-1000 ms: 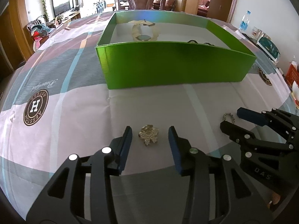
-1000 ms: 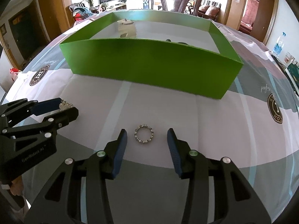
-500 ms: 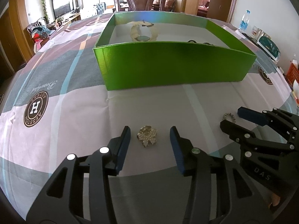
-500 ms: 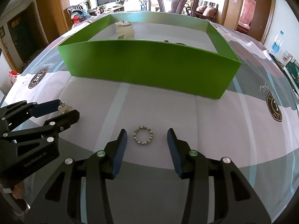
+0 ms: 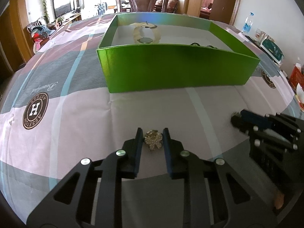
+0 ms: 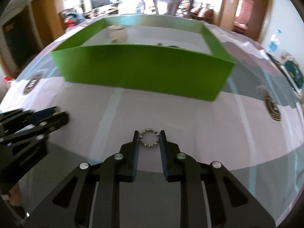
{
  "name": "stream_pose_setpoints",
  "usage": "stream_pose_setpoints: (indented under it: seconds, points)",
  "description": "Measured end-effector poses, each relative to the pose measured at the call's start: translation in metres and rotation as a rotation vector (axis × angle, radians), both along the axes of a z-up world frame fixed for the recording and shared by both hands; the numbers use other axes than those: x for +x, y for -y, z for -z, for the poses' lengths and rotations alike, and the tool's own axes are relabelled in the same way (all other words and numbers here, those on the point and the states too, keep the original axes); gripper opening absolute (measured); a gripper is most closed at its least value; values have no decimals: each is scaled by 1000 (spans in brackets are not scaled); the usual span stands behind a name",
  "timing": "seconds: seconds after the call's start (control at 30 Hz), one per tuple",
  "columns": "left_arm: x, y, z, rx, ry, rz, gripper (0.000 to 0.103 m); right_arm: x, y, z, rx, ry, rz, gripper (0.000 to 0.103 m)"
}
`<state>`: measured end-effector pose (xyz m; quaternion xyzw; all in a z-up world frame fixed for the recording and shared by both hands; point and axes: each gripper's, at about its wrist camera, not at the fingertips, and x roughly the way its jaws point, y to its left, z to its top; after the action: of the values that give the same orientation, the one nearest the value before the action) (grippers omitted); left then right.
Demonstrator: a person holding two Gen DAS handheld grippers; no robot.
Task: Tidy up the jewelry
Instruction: 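Grasp the flower charm with the left gripper while the right gripper grasps the small ring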
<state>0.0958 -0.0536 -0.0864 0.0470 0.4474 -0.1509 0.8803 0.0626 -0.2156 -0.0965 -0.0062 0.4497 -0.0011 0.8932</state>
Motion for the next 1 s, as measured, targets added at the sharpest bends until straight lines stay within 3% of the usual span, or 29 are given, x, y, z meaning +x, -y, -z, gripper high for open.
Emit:
stream_pose_setpoints:
  seconds: [0.17,0.23,0.27,0.33,0.37,0.47,0.53,0.57,0.63,0.67,1.0]
  points:
    - [-2,-4,0,-16,-3,22,23,2,15,0,25,-17,72,24]
    - [-3,-5,1,-22,-5,26,26,0,18,0,46,-31,65,43]
    - [-4,-5,1,-20,-5,25,29,-1,18,0,61,-35,55,46]
    - [-4,-4,1,-9,0,17,46,-3,17,0,56,-31,48,47]
    - [-4,-2,2,-1,4,14,46,-3,16,0,45,-28,45,47]
    - [-3,2,2,16,12,9,46,-2,15,2,34,-13,41,47]
    - [-2,2,2,17,12,0,40,0,14,2,32,-11,39,45]
    - [-2,2,2,22,15,-6,37,1,14,2,33,-8,35,42]
    - [-1,1,2,25,17,-13,26,0,13,2,37,0,24,22]
    - [0,1,1,24,16,-15,23,1,13,1,41,0,19,21]
    - [-2,-3,-7,6,29,-19,20,-2,15,-8,51,18,10,21]
